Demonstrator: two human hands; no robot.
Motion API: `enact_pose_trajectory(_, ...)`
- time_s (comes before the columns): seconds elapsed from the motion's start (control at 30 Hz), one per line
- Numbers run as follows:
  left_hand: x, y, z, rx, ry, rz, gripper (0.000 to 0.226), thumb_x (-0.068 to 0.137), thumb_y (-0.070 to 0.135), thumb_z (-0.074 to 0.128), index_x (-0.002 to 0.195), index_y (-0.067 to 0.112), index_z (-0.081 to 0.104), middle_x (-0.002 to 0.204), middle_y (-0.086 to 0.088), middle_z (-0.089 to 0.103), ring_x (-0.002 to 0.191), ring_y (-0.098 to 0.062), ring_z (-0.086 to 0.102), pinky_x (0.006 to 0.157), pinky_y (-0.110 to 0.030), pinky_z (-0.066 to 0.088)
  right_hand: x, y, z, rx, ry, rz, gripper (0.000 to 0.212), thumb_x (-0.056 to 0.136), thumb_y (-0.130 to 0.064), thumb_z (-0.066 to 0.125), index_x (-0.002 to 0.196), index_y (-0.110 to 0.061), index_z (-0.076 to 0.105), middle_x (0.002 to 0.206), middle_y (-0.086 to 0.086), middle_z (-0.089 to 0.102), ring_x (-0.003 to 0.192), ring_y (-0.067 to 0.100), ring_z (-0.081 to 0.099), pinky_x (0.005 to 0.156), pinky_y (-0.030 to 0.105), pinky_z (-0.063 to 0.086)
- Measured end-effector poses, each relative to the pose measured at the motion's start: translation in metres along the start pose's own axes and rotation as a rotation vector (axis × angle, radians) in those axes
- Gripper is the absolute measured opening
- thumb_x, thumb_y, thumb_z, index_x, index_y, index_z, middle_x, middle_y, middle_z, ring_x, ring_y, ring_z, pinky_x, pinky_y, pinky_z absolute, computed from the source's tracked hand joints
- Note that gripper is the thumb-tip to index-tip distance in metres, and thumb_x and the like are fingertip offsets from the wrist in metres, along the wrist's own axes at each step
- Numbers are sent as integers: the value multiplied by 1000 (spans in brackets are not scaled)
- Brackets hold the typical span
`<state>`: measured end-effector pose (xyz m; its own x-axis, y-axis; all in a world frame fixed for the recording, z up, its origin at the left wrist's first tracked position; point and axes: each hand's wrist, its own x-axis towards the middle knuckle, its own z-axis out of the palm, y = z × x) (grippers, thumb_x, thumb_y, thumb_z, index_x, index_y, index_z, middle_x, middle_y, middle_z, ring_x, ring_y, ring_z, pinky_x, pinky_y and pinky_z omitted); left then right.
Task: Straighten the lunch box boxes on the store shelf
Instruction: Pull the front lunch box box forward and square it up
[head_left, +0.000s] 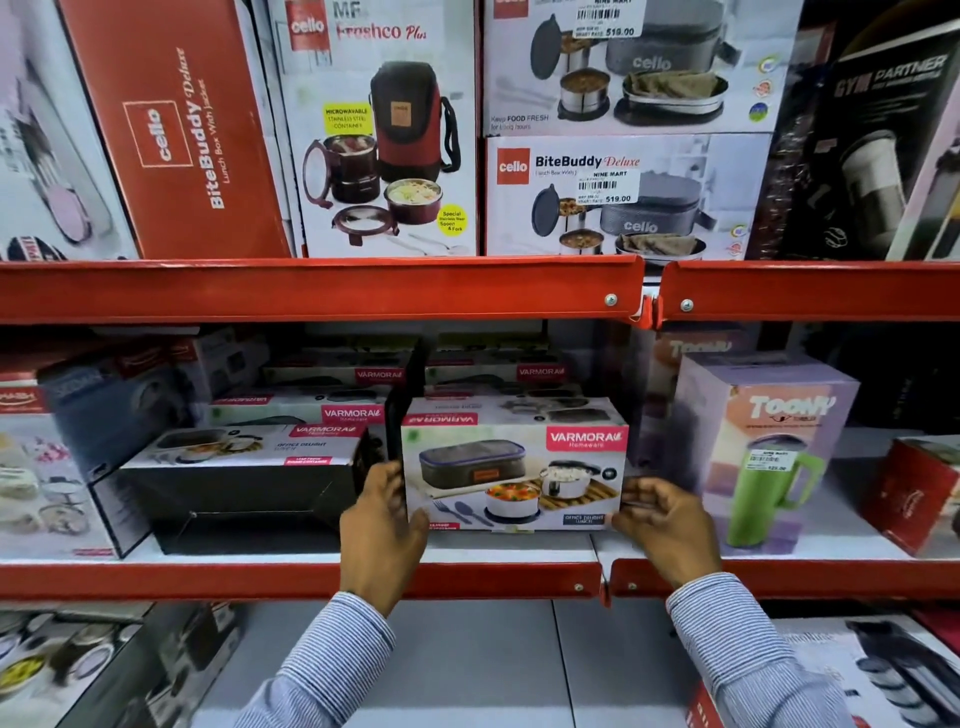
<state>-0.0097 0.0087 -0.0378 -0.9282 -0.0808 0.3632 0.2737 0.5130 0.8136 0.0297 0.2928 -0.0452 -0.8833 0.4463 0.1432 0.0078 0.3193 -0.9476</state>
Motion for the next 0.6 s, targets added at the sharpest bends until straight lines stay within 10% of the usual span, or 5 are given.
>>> enact_pose_trajectory(0.43,-14,-14,6,32,-75,-9,65,80,10,74,137,10,45,131,-8,65,109,-12,63,92,-19,44,-5,9,15,-148,38,51,38,66,-1,80,95,-20,63,91,1,74,86,17,71,91,40,56)
enact_pose_trajectory(0.6,-26,-4,-7,129,6,148,69,83,22,72,144,17,41,139,1,59,125,-19,59,104,-25,42,-31,-12,17,-313,264,-321,48,74,-16,77,118,-14,58,119,10,64,107,26,60,93,36,49)
